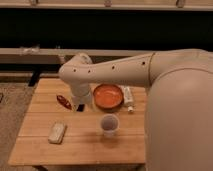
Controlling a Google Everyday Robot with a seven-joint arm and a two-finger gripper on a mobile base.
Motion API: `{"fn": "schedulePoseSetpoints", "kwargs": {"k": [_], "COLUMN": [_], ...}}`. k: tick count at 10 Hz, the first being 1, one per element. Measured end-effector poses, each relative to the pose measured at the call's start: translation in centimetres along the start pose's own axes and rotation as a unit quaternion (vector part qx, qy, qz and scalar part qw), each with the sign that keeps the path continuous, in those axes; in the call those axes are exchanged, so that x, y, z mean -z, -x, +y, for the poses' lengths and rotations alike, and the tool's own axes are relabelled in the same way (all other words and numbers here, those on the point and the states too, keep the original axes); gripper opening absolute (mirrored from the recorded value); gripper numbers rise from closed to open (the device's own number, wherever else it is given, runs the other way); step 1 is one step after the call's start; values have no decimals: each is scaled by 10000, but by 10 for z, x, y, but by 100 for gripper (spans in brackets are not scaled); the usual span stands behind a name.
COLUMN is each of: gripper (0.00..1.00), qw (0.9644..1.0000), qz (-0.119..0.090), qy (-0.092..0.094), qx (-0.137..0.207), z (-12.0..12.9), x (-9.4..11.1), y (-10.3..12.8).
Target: Place the white sponge in the ceramic bowl
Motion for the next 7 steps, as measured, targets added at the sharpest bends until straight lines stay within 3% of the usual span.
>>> {"fn": "schedulePoseSetpoints", "kwargs": {"k": [3,5,7], "gripper": [65,65,65], "qw": [10000,9998,9996], "qz": [-75,-180,-282], "qy": [-11,19,8], "qx": [-28,-17,59], "z": [2,28,71], "x": [0,-1,-6], "y": [-1,-1,-2]}}
